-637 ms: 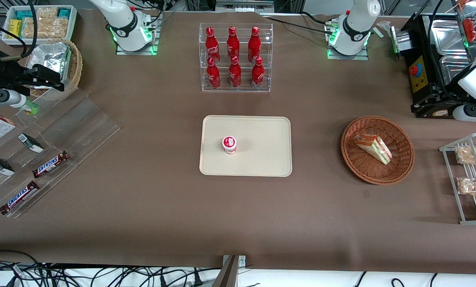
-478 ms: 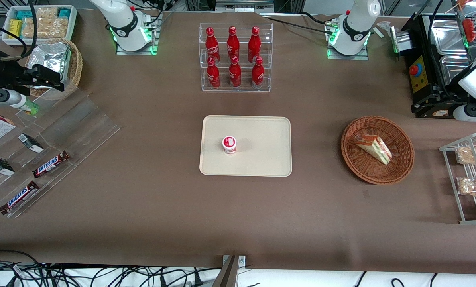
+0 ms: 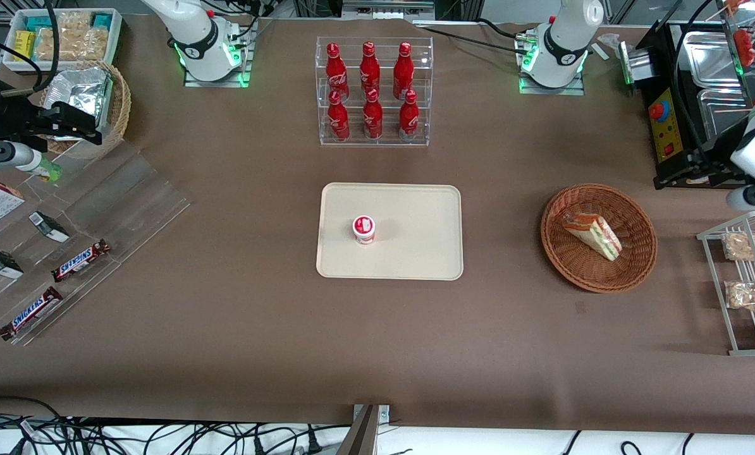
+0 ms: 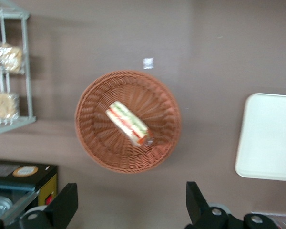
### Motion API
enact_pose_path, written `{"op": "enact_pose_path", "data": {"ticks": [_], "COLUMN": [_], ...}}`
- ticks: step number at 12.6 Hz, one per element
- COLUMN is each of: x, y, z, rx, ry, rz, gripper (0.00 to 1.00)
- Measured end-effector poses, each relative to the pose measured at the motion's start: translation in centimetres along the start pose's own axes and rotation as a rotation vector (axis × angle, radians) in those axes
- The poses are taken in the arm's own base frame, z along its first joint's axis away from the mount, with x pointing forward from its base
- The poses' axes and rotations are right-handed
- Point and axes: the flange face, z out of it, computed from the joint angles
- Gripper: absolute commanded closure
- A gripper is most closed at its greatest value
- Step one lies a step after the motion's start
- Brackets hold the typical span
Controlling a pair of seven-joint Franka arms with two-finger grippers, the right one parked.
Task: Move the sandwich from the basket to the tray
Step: 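Move the left gripper over the wrapped sandwich in the wicker basket, then lower the open left gripper around the sandwich and close it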
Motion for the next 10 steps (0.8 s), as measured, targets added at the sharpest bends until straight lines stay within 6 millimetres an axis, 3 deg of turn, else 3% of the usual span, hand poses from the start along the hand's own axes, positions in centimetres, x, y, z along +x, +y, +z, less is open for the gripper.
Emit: {"op": "enact_pose_path", "data": {"ticks": [4, 10], "x": [1.2, -0.2], "y": [0.8, 1.2], "z": [8.9, 19.5], "rx": [0.02, 0.025], "ry": [0.0, 0.071], "rz": [-0.227, -0.514], "gripper": [0.0, 0.0]}}
